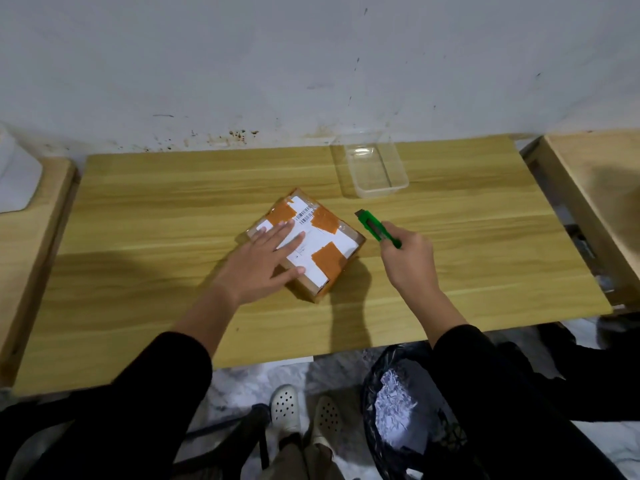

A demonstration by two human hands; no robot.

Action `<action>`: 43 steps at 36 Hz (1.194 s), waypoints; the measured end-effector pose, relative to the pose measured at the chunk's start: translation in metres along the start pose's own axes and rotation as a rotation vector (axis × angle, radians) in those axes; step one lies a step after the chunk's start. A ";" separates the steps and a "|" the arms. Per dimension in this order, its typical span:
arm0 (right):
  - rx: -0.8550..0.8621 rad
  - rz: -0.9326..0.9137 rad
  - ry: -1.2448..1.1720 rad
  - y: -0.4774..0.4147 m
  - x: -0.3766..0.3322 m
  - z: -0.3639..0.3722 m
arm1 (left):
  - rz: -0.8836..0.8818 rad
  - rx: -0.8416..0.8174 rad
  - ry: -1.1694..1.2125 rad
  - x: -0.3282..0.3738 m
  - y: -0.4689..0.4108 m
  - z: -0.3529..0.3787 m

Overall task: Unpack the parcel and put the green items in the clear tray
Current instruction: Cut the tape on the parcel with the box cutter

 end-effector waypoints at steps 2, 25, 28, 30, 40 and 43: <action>-0.001 0.013 -0.002 -0.002 0.001 0.000 | -0.001 0.019 -0.057 -0.003 -0.001 0.004; -0.070 -0.020 0.050 -0.008 -0.011 0.014 | -0.447 0.071 0.079 0.033 -0.009 0.015; -0.082 -0.047 0.073 -0.008 -0.012 0.017 | -0.460 0.069 0.097 0.035 -0.009 0.016; -0.090 -0.067 0.091 -0.008 -0.014 0.019 | -0.464 0.066 0.105 0.035 -0.009 0.015; -0.183 -0.147 0.424 -0.013 -0.035 0.027 | -0.517 0.079 0.134 0.038 -0.011 0.016; -0.207 -0.139 0.490 -0.014 -0.042 0.025 | -0.521 0.079 0.139 0.040 -0.011 0.016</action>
Point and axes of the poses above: each hand's wrist, its own y-axis away from the middle knuckle, its own z-axis out of the palm, x = y × z, the point moved 2 cm from there along -y, towards the middle knuckle, and after that the axes turned 8 degrees about -z, right-handed, at the moved point
